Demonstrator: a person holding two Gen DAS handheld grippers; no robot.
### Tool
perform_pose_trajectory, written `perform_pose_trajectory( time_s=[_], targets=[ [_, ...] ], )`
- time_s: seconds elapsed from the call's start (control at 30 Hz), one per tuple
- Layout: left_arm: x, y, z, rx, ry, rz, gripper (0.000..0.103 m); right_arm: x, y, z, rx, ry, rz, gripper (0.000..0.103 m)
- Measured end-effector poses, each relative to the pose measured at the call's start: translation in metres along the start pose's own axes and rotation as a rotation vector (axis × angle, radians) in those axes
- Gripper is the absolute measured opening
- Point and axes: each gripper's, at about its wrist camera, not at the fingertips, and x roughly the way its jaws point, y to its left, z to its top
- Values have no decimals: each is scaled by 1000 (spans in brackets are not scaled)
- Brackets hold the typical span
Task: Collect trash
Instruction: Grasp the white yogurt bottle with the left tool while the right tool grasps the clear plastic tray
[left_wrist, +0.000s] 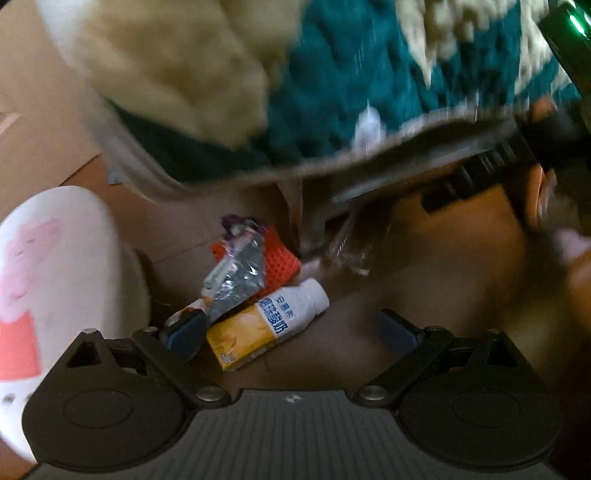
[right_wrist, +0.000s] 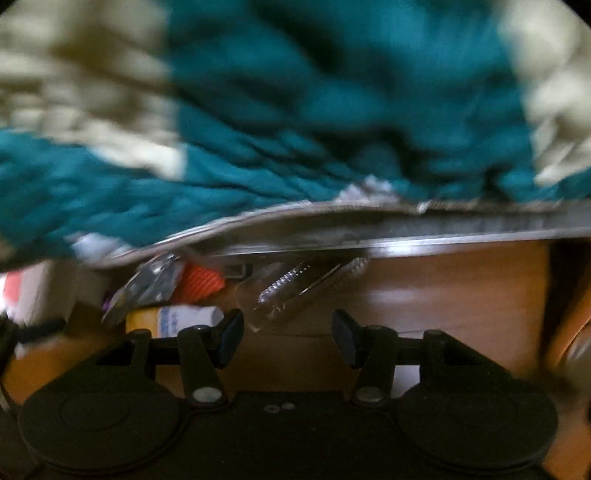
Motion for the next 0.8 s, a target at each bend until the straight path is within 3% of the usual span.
perform_pose_trajectory(
  time_s=[0.23,0.4,0.73,0.8],
  targets=[
    [64,0,-8,159,51,-18,98,51,0,-1,89,27,-62,51],
    [92,-6,-11,282,83,-21,90,67,3,-1,144,17,-72,51],
    [125,-6,-11,305,138,-25,89,90,3,4,172,29,-107,49],
    [131,-10,-12,315,153,-18,76,94,4,3,166,38,-110,48]
  ],
)
